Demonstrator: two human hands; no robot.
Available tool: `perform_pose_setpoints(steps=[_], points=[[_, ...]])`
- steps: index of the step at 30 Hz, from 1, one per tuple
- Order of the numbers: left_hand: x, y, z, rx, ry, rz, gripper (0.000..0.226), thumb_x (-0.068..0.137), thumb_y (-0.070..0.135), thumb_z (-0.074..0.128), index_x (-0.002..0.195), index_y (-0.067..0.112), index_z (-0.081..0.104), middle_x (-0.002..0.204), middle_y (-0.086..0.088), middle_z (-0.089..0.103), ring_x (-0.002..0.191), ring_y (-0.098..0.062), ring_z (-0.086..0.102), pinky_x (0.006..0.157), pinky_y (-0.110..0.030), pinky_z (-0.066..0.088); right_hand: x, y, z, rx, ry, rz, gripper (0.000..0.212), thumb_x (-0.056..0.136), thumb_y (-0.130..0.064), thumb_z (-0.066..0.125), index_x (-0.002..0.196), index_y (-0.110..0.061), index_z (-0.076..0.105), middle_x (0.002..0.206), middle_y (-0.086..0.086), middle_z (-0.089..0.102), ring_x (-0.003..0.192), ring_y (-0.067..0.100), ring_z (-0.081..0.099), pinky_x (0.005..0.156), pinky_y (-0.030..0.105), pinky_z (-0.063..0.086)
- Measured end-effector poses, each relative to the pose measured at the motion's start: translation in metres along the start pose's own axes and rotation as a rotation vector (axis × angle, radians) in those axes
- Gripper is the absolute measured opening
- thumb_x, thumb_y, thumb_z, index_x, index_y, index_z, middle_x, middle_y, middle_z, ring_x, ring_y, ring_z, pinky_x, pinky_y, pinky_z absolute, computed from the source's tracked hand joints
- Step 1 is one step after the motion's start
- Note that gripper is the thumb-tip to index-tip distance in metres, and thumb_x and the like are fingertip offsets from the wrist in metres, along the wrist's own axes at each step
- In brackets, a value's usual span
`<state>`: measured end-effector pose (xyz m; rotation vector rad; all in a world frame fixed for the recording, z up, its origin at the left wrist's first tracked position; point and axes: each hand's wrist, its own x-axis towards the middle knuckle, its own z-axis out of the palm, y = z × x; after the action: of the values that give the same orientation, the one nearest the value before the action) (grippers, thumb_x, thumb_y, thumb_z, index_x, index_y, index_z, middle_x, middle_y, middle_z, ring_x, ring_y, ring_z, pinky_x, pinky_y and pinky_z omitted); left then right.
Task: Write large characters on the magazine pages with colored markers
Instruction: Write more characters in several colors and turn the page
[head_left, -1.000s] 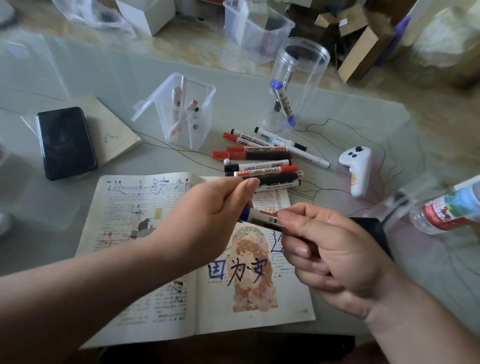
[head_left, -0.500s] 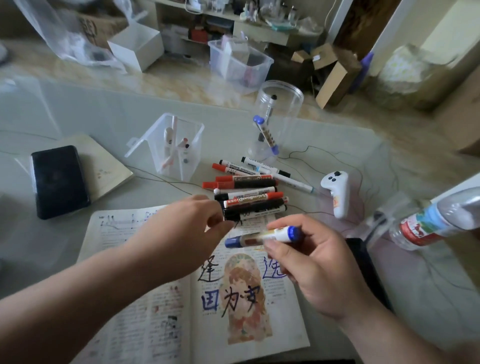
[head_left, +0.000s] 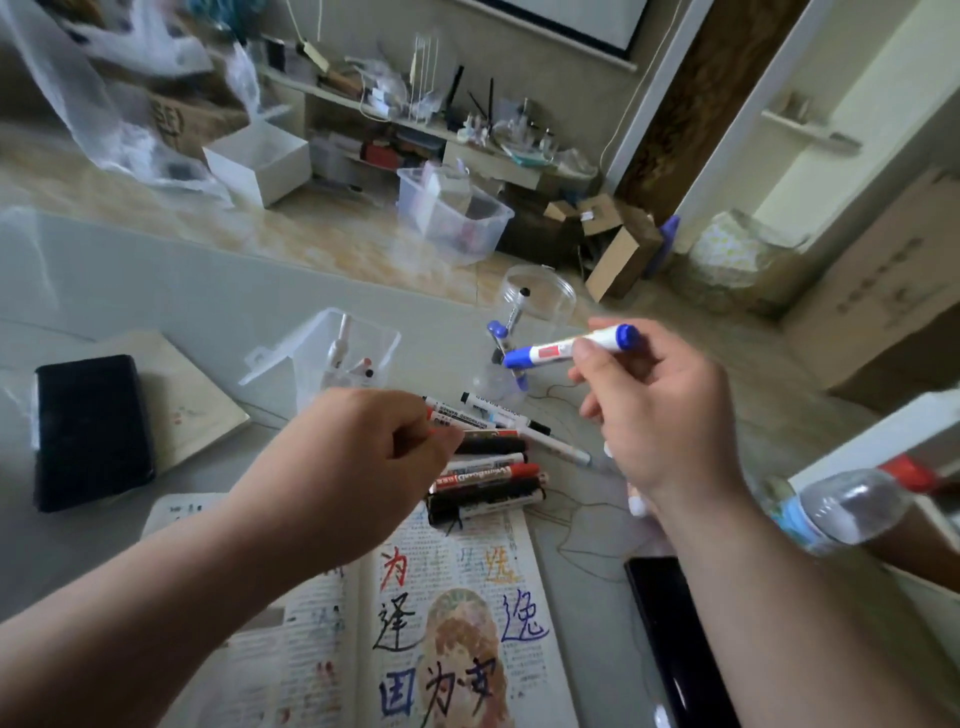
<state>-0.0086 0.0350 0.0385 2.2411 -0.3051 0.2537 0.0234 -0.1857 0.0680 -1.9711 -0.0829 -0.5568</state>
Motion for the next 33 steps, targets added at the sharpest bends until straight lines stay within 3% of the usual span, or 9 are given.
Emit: perform_pose_setpoints(steps=[3,6,10,15,18,21,24,26,33], points=[[-0.001,0.003,0.000,-0.001,-0.010,0.014,0.056,0.090,0.040,0.067,0.049,0.019,0.035,0.045,0.012,0.045,0.043,-0.012,0.038,0.048,-0.023,0.037,0.051,-0.001,0.007,-0.093,0.085,-0.022,0.009,0.090,-0.026,0.071,0.097,-0.020,0.073,0.079,-0.001,0.074,0.061,0.010,0.066,0.064,0.029,0.057],[-0.001,0.002,0.001,0.009,-0.027,0.015,0.056,0.090,0.043,0.066,0.050,0.018,0.035,0.048,0.014,0.047,0.044,-0.013,0.038,0.047,-0.025,0.034,0.095,0.009,0.019,-0.155,0.106,0.005,0.013,0.083,-0.035,0.070,0.090,-0.025,0.072,0.080,-0.006,0.074,0.076,0.018,0.071,0.078,0.043,0.062],[0.001,-0.001,0.001,-0.004,-0.031,0.011,0.056,0.090,0.041,0.065,0.050,0.018,0.034,0.046,0.012,0.044,0.043,-0.013,0.036,0.046,-0.025,0.032,0.125,0.025,0.033,-0.211,0.089,0.069,0.013,0.079,-0.035,0.068,0.085,-0.024,0.070,0.072,-0.008,0.073,0.076,0.017,0.071,0.079,0.048,0.061],[0.004,-0.008,-0.001,0.000,-0.030,-0.022,0.056,0.091,0.037,0.066,0.050,0.019,0.032,0.045,0.015,0.045,0.044,-0.011,0.039,0.050,-0.023,0.036,0.101,0.037,0.035,-0.291,-0.008,0.082,0.034,0.084,-0.027,0.072,0.117,-0.022,0.067,0.071,-0.005,0.071,0.076,0.018,0.072,0.081,0.037,0.060],[0.006,-0.014,0.001,0.014,-0.034,-0.047,0.056,0.091,0.034,0.067,0.050,0.019,0.033,0.044,0.017,0.046,0.043,-0.009,0.040,0.050,-0.020,0.038,0.055,0.051,0.032,-0.375,-0.163,0.061,0.018,0.086,-0.017,0.073,0.101,-0.026,0.068,0.073,-0.006,0.068,0.069,0.013,0.067,0.066,0.019,0.051],[0.005,-0.018,0.004,0.058,-0.085,-0.073,0.054,0.093,0.037,0.065,0.053,0.016,0.035,0.044,0.015,0.045,0.043,-0.011,0.039,0.049,-0.019,0.038,0.008,0.077,0.031,-0.586,-0.448,0.146,0.013,0.084,-0.021,0.073,0.088,-0.032,0.069,0.078,-0.010,0.068,0.071,0.009,0.062,0.070,0.021,0.051],[0.002,-0.019,0.009,0.137,-0.164,-0.101,0.052,0.091,0.041,0.065,0.055,0.015,0.037,0.042,0.005,0.039,0.041,-0.015,0.031,0.041,-0.022,0.027,-0.021,0.099,0.028,-0.791,-0.602,0.104,0.023,0.085,-0.017,0.063,0.102,-0.030,0.071,0.098,-0.013,0.064,0.097,0.012,0.056,0.086,0.025,0.047],[0.000,-0.018,0.012,0.189,-0.219,-0.129,0.050,0.090,0.045,0.066,0.058,0.015,0.041,0.046,0.002,0.040,0.045,-0.015,0.031,0.046,-0.029,0.032,-0.028,0.106,0.031,-0.811,-0.643,-0.028,0.032,0.084,-0.012,0.060,0.112,-0.025,0.071,0.113,-0.009,0.065,0.114,0.016,0.051,0.099,0.034,0.047],[-0.002,-0.017,0.017,0.257,-0.282,-0.143,0.047,0.091,0.045,0.065,0.061,0.015,0.047,0.052,0.001,0.047,0.049,-0.019,0.039,0.050,-0.033,0.041,-0.012,0.097,0.060,-0.934,-0.822,-0.099,0.049,0.086,-0.008,0.056,0.129,-0.031,0.057,0.128,-0.009,0.056,0.127,0.017,0.042,0.106,0.039,0.042]])
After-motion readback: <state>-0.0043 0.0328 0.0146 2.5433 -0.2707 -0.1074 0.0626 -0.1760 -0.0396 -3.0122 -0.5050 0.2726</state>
